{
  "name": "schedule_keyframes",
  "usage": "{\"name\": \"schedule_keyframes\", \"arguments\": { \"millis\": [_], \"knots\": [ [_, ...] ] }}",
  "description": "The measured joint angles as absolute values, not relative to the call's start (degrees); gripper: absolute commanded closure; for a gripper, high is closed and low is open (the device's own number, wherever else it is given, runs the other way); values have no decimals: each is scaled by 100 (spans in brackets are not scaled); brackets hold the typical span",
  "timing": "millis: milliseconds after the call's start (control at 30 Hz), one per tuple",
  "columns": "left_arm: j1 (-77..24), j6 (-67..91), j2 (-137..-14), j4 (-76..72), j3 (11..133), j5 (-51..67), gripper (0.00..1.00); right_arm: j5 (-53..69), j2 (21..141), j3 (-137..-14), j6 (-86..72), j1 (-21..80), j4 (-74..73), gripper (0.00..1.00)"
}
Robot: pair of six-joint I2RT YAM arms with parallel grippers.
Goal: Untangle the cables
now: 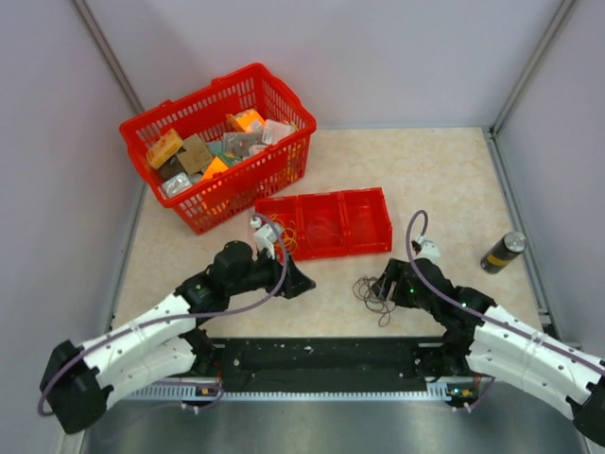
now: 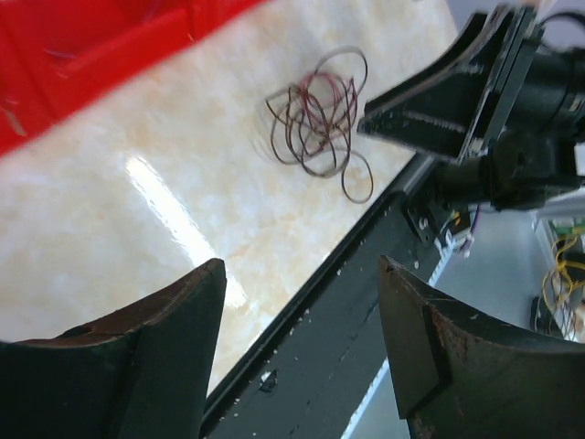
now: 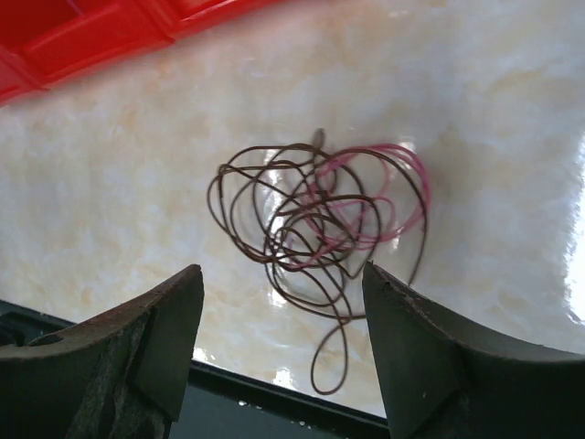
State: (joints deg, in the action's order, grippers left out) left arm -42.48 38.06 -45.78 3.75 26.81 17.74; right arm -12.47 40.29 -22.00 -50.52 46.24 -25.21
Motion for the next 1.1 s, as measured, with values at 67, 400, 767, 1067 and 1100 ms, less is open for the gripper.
{"name": "schedule_keyframes", "arguments": {
  "millis": [67,400,767,1067,1100],
  "knots": [
    [-4619,3817,-5000,255,2744,1675,29,-1378,3758,-2082,-5231,4567,-2773,30],
    [-6036,4040,-6722,-34,3494,1269,34,-1288,5089,-2056,-5061,4250,-2423,78],
    [-6160,4209,-6932,143,3511,578,36,-735,5605,-1756,-5360,5404,-740,100],
    [-6160,4202,-7035,504,3581,178,35,-609,5701,-1754,-5579,5540,-95,100],
    [-6160,4209,-7089,504,3581,167,33,-591,5704,-1754,-5583,5540,-67,100]
  ]
}}
